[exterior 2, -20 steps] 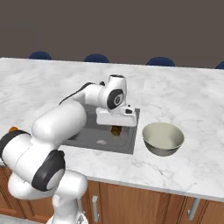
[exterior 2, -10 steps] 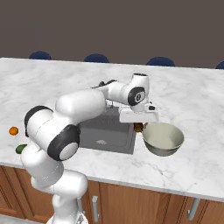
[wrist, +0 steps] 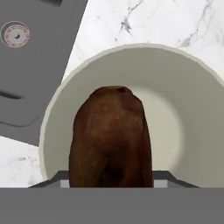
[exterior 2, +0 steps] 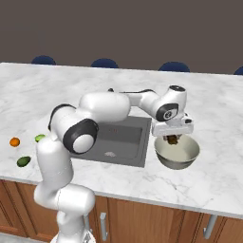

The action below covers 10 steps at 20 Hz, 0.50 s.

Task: There is a mixed pile of frozen fruits and vegetables on the counter. Locate all the frozen vegetables and place the items in a bowl on the counter. Take all the frozen fruits and defrost them in a running sink.

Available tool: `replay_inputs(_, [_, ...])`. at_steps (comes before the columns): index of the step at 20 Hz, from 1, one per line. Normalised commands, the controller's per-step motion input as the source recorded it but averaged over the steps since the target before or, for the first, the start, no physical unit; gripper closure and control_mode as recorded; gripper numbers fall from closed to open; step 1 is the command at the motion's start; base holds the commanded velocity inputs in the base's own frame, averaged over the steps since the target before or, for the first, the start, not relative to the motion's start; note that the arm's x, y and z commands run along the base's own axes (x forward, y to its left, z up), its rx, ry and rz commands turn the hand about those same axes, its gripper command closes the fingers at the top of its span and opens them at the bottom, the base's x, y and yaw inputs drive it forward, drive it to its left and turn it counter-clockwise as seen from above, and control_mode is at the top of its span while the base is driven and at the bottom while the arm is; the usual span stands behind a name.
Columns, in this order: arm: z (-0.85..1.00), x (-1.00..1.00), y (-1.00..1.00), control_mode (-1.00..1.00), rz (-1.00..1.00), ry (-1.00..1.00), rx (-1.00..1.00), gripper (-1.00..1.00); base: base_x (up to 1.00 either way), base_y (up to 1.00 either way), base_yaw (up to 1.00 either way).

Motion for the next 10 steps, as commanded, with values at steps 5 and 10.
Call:
replay_inputs(5, [-0.30, 0.02, 0.12, -1.00, 0.05, 0.01, -0.03, 1.00, 0.00, 0.00, 0.00])
replay_inputs(10, [-0.40, -0.04, 0.01, -1.00, 0.00, 0.12, -0.03, 1.00, 0.00, 0.00, 0.00])
